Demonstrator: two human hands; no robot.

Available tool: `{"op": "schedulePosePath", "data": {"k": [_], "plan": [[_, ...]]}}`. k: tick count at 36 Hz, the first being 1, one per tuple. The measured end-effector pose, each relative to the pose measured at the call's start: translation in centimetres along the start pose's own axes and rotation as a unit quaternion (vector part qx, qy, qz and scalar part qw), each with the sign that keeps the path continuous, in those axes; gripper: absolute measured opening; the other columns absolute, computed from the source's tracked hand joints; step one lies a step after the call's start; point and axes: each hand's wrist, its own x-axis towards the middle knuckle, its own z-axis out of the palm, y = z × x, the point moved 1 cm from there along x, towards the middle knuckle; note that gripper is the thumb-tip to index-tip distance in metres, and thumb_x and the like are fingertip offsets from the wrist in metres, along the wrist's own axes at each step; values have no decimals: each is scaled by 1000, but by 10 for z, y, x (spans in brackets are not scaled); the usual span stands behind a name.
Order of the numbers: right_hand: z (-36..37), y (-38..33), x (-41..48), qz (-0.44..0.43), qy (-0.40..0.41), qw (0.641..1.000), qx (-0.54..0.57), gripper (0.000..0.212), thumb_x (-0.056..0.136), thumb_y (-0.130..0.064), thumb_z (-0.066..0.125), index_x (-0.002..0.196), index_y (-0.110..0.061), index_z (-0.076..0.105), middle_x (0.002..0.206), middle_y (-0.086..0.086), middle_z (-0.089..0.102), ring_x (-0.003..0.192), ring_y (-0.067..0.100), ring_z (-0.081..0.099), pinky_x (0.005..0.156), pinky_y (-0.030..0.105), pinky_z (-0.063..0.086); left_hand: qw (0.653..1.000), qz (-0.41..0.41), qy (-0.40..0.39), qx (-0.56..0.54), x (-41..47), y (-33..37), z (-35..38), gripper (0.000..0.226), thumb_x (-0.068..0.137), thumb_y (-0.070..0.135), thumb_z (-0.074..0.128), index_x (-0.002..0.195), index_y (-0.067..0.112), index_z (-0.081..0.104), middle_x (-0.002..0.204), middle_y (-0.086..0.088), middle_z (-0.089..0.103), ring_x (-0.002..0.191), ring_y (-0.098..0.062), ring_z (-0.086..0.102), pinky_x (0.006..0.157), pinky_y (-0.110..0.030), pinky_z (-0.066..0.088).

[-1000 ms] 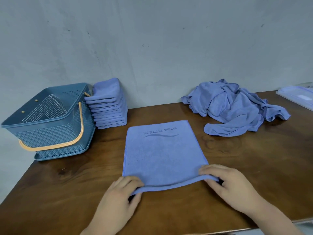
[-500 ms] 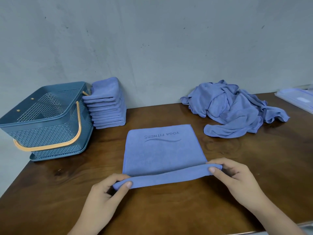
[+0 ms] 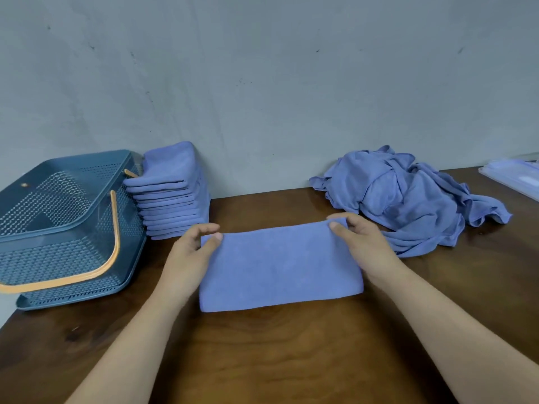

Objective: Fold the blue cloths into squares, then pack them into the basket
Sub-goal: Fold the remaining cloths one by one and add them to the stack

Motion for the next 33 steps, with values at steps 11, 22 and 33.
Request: {"op": "schedulePosePath", "data": {"k": [11, 22, 33], "plan": [[4, 32, 8, 27, -45, 993, -103, 13, 100, -21, 67, 93, -30, 73, 94, -1, 71, 85, 7, 60, 80, 26, 45, 994, -22, -51, 91, 1, -39, 7, 22, 99, 18, 67, 111, 36, 65, 91, -8, 68, 79, -25, 57, 76, -37, 42], [9, 58, 32, 9, 23, 987, -160, 37, 106, -16, 52, 118, -46, 69, 60, -18, 58, 52, 7, 49, 55, 20, 43, 994, 6, 5, 113, 18, -59, 14, 29, 103, 17, 64, 111, 42, 74, 86, 9, 70, 66, -15, 52, 65, -26, 43], [18, 46, 21, 3, 2, 964, -265, 45, 104, -31, 60, 147, -42, 54, 152, -19, 51, 120, 4, 55, 93, 23, 39, 987, -5, 16, 157, 17, -53, 20, 41, 101, 22, 65, 132, 49, 63, 108, 24, 73, 94, 3, 66, 78, -15, 44]]}}
